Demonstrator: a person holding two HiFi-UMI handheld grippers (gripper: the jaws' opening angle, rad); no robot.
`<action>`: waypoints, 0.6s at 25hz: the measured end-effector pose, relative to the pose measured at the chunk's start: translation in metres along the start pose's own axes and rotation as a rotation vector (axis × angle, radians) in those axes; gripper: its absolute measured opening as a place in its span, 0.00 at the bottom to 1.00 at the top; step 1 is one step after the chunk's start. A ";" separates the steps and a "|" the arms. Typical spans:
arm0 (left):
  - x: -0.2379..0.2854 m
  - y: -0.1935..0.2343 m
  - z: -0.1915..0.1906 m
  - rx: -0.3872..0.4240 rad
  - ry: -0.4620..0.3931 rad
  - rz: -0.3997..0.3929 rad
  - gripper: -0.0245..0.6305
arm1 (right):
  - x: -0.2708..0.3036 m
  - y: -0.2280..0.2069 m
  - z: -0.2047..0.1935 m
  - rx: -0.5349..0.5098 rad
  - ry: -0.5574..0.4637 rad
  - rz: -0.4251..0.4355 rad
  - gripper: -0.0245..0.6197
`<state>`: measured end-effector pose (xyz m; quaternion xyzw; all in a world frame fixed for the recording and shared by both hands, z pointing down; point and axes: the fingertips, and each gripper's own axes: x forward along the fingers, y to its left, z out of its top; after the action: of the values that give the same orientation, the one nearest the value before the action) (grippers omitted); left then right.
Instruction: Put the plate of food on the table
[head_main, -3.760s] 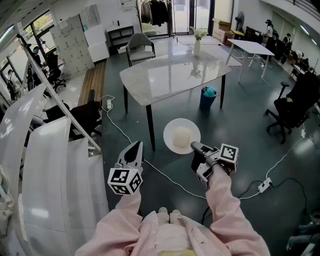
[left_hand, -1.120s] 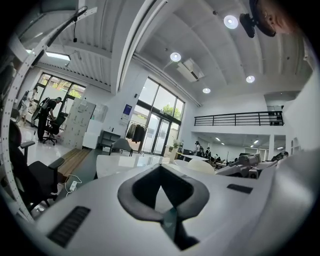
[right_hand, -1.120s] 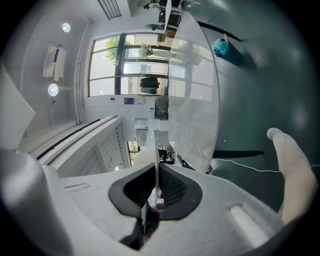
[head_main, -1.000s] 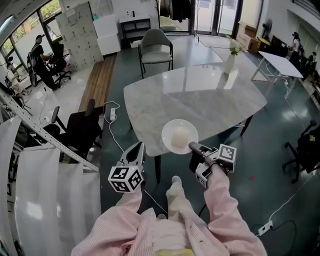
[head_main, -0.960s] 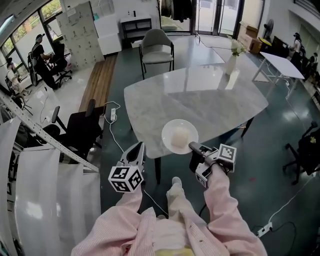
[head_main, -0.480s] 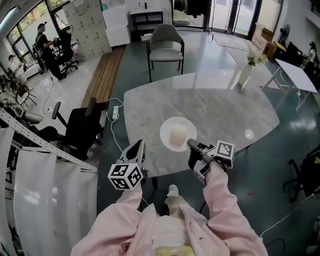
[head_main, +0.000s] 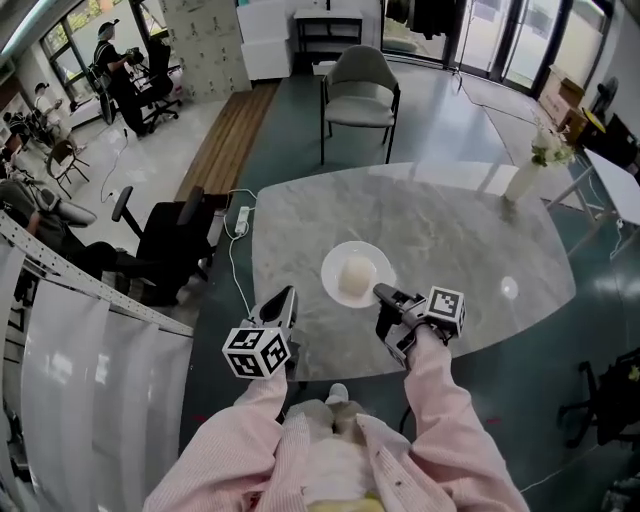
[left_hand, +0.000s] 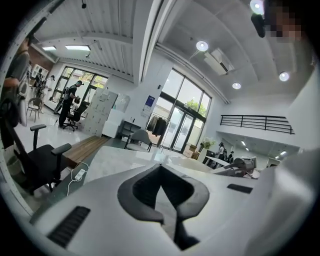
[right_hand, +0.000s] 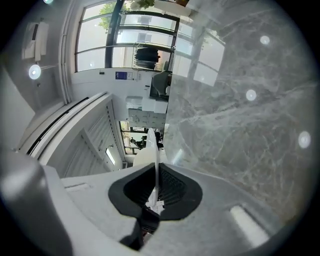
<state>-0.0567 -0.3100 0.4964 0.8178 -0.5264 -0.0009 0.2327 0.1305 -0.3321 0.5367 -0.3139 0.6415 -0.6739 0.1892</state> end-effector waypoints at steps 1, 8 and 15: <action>0.004 0.004 -0.002 -0.011 0.007 0.007 0.02 | 0.007 -0.004 0.003 0.008 0.004 -0.005 0.06; 0.029 0.027 -0.025 -0.090 0.062 0.039 0.02 | 0.047 -0.039 0.014 0.065 0.016 -0.059 0.06; 0.053 0.051 -0.051 -0.134 0.135 0.061 0.02 | 0.074 -0.074 0.027 0.069 -0.007 -0.075 0.06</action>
<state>-0.0639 -0.3537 0.5742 0.7823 -0.5328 0.0260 0.3216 0.1051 -0.3934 0.6224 -0.3332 0.6051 -0.7011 0.1766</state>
